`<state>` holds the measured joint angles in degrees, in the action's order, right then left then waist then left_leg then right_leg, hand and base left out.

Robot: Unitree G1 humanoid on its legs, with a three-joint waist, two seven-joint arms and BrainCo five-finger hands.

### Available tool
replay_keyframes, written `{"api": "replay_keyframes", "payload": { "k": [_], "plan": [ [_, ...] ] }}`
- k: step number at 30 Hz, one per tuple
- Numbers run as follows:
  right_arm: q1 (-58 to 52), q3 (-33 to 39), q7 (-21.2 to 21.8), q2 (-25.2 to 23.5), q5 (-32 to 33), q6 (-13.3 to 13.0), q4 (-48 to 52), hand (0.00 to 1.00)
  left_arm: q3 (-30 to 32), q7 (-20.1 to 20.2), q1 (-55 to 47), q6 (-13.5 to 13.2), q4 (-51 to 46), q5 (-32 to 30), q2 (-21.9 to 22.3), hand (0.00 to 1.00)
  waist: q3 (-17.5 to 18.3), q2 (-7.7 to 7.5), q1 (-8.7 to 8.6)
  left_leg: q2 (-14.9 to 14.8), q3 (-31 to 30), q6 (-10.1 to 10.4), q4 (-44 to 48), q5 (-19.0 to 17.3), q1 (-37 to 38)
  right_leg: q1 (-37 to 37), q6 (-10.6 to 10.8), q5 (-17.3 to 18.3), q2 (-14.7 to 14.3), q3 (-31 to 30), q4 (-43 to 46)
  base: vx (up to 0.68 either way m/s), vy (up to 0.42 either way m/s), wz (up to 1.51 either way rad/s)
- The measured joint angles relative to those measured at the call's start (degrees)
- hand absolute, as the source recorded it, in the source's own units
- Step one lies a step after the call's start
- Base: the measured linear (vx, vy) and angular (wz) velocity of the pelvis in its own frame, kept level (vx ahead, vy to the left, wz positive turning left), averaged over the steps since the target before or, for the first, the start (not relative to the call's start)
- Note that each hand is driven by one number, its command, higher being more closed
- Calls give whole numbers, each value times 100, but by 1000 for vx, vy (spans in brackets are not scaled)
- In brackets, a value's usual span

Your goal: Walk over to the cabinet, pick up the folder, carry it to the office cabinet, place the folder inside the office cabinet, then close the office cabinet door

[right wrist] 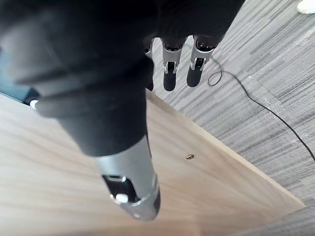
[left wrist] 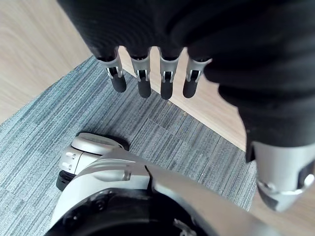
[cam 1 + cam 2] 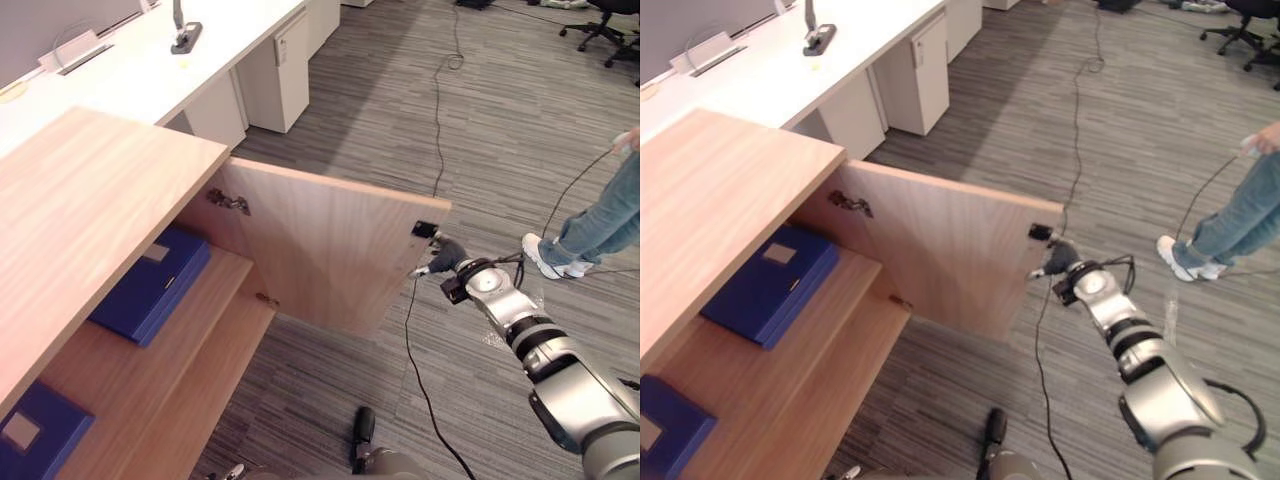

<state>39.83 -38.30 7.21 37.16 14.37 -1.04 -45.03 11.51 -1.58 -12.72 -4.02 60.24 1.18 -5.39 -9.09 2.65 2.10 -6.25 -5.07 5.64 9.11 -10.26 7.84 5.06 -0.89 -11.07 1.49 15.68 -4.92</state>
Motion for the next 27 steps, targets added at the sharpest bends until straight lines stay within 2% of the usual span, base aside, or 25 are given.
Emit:
{"api": "replay_keyframes", "payload": {
  "k": [4,5,9,11,13,16,19,21,24,27],
  "plan": [
    [-190,-1235,901,555,30,-35,1662,0,280,1,-3,-15,3,-161,-36,0,130,-52,-52,-8,1,43,137,93,-100,16,-39,30,-31,-16,-1,78,7,-2],
    [-291,-1526,1156,663,37,-57,2104,0,397,2,-37,-21,3,-165,-65,0,284,-131,-52,-5,14,35,130,150,-193,109,-54,42,-29,-12,-1,39,-13,2],
    [-351,-1759,1533,810,249,-87,3211,0,725,16,-46,-48,9,-194,-101,0,425,-306,-15,-30,98,57,97,254,-275,177,-107,2,-44,42,3,30,-19,7],
    [-321,-1705,1631,890,428,-223,3800,0,920,33,-75,-49,9,-228,-99,0,552,-371,42,-46,129,47,54,276,-280,175,-110,0,-43,100,3,16,8,18],
    [-235,-1635,1651,969,692,-519,4426,0,1202,38,-138,-53,9,-318,-106,0,695,-489,74,-58,149,34,-35,285,-272,180,-110,-1,-34,171,2,0,39,18],
    [-239,-1515,1744,976,748,-684,4883,0,1552,36,-216,-47,9,-317,-157,0,817,-683,124,-56,194,-21,-194,247,-264,214,-86,-44,0,234,-29,-47,70,18],
    [-251,-1578,1893,1029,753,-686,4972,0,1782,36,-201,-47,4,-309,-165,0,809,-734,138,-67,285,-176,-295,-5,-276,261,-67,-58,-15,276,-33,-70,98,14],
    [-310,-1858,2009,1090,745,-668,4979,0,2037,36,-227,-41,10,-273,-179,0,782,-826,280,-36,345,-250,-303,-28,-308,297,-35,-35,57,260,-34,-91,164,1],
    [-369,-2584,2415,1370,634,-478,4889,0,2437,38,-243,-33,67,-103,-171,0,810,-923,439,36,279,-272,-380,44,-337,307,-66,-208,106,149,-21,10,123,17],
    [-367,-2681,2653,1574,404,-305,4844,0,2642,52,-263,-14,114,24,-129,0,785,-931,589,43,200,-203,-390,159,-439,374,-96,-228,129,199,4,60,81,11]
  ]
}}
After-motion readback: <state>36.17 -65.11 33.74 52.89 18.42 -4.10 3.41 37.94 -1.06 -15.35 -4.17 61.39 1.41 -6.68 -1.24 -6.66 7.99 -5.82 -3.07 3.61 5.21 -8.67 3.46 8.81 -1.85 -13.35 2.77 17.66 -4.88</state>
